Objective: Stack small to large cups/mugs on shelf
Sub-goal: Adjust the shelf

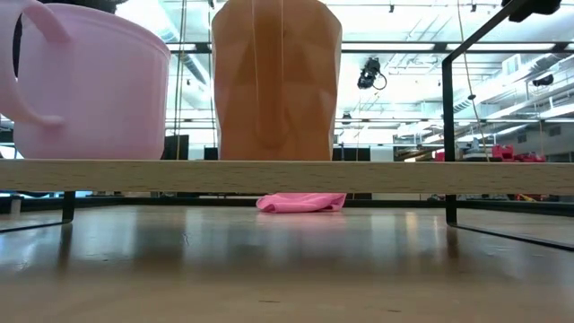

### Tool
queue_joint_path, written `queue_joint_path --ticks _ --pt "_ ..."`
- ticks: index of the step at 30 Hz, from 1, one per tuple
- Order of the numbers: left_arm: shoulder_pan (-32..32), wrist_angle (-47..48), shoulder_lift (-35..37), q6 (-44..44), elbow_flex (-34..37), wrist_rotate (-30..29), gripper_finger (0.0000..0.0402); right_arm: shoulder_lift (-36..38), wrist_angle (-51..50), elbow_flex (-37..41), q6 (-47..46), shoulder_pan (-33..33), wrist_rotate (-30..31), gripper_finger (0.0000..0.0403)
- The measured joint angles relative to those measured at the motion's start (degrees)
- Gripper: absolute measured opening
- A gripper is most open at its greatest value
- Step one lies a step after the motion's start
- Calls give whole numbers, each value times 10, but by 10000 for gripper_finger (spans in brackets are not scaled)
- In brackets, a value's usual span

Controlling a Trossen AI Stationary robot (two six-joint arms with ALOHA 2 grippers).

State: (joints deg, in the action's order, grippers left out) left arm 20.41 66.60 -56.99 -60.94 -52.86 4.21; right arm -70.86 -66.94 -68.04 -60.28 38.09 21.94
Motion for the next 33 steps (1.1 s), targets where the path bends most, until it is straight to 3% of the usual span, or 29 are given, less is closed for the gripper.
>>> queue_joint_path --ticks 11,17,25,33 --pt "68 -65 -58 -29 0 -14 25 -23 22 0 4 0 0 6" --pt "72 -97 -61 -12 0 -17 6 -38 43 0 15 0 -4 3" --pt "71 -100 -61 -11 0 -32 22 -48 74 0 29 0 -15 3" --pt "70 -138 -65 6 0 -37 7 -64 83 0 28 0 -29 4"
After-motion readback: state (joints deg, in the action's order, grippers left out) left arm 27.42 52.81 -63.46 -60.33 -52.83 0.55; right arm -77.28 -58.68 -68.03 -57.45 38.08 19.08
